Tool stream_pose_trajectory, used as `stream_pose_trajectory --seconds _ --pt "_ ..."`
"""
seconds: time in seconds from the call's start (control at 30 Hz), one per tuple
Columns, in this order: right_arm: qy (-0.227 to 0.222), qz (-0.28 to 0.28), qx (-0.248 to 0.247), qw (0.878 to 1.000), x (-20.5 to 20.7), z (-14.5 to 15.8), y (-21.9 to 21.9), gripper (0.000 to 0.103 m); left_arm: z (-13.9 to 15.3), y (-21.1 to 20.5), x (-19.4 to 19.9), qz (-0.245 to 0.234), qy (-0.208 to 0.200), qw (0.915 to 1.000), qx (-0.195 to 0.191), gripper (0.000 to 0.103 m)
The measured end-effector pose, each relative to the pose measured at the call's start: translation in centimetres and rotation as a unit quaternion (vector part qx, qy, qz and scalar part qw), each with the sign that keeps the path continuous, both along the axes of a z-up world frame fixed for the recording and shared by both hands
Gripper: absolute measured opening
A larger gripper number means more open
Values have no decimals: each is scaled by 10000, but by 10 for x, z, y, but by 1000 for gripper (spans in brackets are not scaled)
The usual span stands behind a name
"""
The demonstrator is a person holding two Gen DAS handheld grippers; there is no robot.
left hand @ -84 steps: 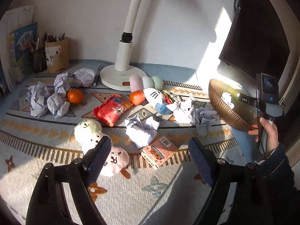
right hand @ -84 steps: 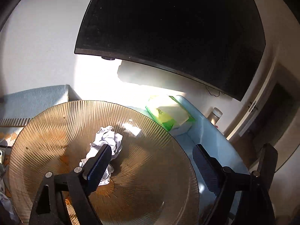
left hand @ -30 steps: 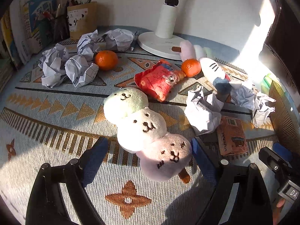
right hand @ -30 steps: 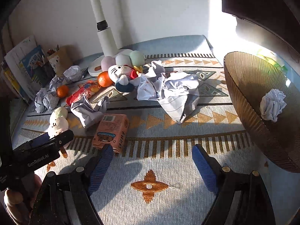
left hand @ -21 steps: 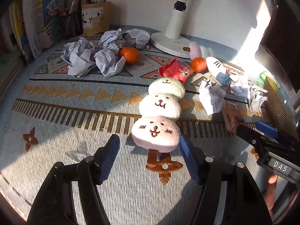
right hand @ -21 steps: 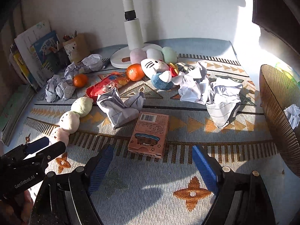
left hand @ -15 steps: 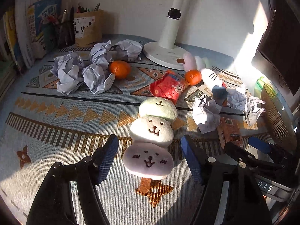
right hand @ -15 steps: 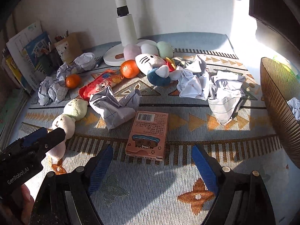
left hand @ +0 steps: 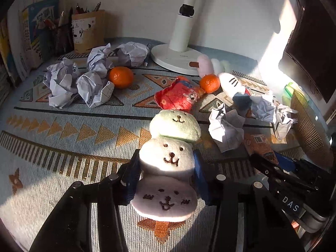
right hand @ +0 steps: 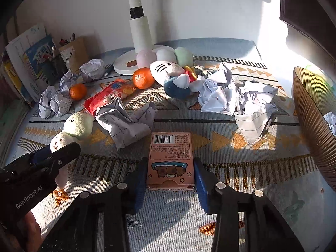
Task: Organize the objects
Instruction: 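Grasp the white-pink plush stack with the left tool while the right grasps the pink box, then carry the plush and pink box into the amber bowl and open both tools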
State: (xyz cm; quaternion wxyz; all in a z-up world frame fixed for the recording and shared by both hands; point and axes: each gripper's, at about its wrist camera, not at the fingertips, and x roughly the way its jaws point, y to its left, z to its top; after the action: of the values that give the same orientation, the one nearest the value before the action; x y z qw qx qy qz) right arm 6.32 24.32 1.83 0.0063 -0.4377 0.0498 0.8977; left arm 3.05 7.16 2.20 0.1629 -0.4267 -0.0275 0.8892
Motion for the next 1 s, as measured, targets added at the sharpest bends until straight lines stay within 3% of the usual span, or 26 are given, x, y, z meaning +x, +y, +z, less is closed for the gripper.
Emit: stream_pose_trajectory --seconds 0.2,0.33,0.53,0.7,0.77,0.83,0.97,1.0 --pt "348 209 158 9990 52 30 22 40 29 25 51 -455 246 9976 461 44" --pt "276 201 436 9985 86 32 45 40 25 62 76 -901 146 9932 722 45" --pt "-21 -21 372 9993 107 5 83 40 -6 104 84 -1111 -349 9916 562 45" --pt "-35 -65 235 9997 114 -5 95 40 -9 115 92 -1122 -231 9931 236 45" --pt "-29 -46 256 9997 117 -5 94 45 -9 116 95 -1139 -194 9931 192 46" --pt "-39 -139 243 9996 120 -5 93 61 -9 116 96 -1142 -157 9932 143 46" --pt "35 -210 84 9997 126 -5 93 59 -9 116 97 -1129 -128 9934 131 47" --pt "47 -257 173 9995 127 -5 92 46 -9 117 97 -1126 -115 9935 118 47"
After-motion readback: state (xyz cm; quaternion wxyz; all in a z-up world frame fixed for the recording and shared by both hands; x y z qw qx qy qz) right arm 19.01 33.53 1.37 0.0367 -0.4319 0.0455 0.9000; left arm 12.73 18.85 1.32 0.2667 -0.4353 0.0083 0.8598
